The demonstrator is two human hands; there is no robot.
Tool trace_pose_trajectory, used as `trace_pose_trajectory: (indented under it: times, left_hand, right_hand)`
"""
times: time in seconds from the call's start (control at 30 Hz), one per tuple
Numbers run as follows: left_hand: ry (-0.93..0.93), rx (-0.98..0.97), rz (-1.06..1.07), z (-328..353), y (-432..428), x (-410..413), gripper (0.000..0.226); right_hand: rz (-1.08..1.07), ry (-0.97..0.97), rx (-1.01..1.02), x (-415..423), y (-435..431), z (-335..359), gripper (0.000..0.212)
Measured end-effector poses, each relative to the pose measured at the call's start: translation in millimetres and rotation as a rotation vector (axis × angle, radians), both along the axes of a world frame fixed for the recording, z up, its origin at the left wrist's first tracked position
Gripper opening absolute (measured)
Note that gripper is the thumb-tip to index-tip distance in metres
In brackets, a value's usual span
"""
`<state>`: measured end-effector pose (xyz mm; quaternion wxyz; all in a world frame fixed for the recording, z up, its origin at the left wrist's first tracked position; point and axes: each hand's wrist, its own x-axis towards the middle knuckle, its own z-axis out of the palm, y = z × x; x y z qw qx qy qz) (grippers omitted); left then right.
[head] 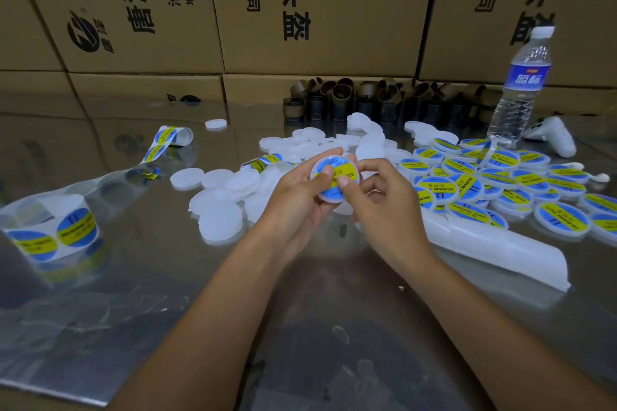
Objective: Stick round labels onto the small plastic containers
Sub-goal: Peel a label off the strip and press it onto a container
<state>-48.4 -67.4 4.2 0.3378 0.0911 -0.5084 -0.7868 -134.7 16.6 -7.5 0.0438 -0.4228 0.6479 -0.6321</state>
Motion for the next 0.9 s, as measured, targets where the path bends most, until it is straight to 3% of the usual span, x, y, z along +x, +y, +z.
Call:
trace_pose_trajectory:
  times: [0.07, 0.13, 0.37, 0.7, 0.9]
  left_hand:
    - [0.015, 0.012, 0.017, 0, -1, 0, 0.027]
    - [0.017, 0.007, 0.028, 0, -1, 0, 0.028]
    - [-0.087, -0.056, 0.113, -2, -2, 1, 0.023]
    - [-0.22, -0.001, 0.274, -1, -2, 1, 0.02]
    - [-0.257, -0.022, 0.361, -2, -2, 1, 0.024]
  right_hand:
    - [-0.009, 0.19, 0.044, 0, 0, -5, 0.017]
    - [-0.009, 0.243, 0.05, -1, -2, -8, 0.017]
    - [0.028, 0.15, -0.027, -6, -3, -6, 0.024]
    - [-0.367, 0.073, -0.249, -40, 4, 2, 0.018]
    - [-0.612, 0.088, -0.05, -63, 14, 2, 0.032]
